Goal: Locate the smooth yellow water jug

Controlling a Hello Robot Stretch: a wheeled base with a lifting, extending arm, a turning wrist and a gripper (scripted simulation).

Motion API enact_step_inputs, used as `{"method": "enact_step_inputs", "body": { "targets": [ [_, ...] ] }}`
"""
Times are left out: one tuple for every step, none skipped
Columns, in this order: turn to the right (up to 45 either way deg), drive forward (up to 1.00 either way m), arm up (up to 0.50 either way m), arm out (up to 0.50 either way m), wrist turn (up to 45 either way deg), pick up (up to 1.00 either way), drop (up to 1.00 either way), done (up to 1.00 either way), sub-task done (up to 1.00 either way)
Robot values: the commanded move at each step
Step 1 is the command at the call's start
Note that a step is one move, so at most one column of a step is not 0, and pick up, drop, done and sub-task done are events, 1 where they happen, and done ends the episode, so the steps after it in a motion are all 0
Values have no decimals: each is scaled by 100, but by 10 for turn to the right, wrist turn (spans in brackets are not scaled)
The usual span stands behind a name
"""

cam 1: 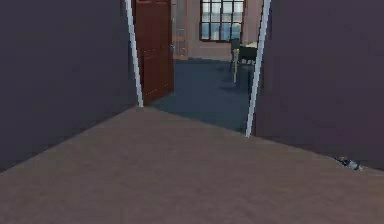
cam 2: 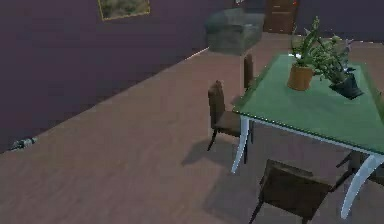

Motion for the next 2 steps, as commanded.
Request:
{"method": "enact_step_inputs", "body": {
  "targets": [
    [-450,0,0,0,0,0,0,0,0],
    [-240,0,0,0,0,0,0,0,0]
  ]
}}
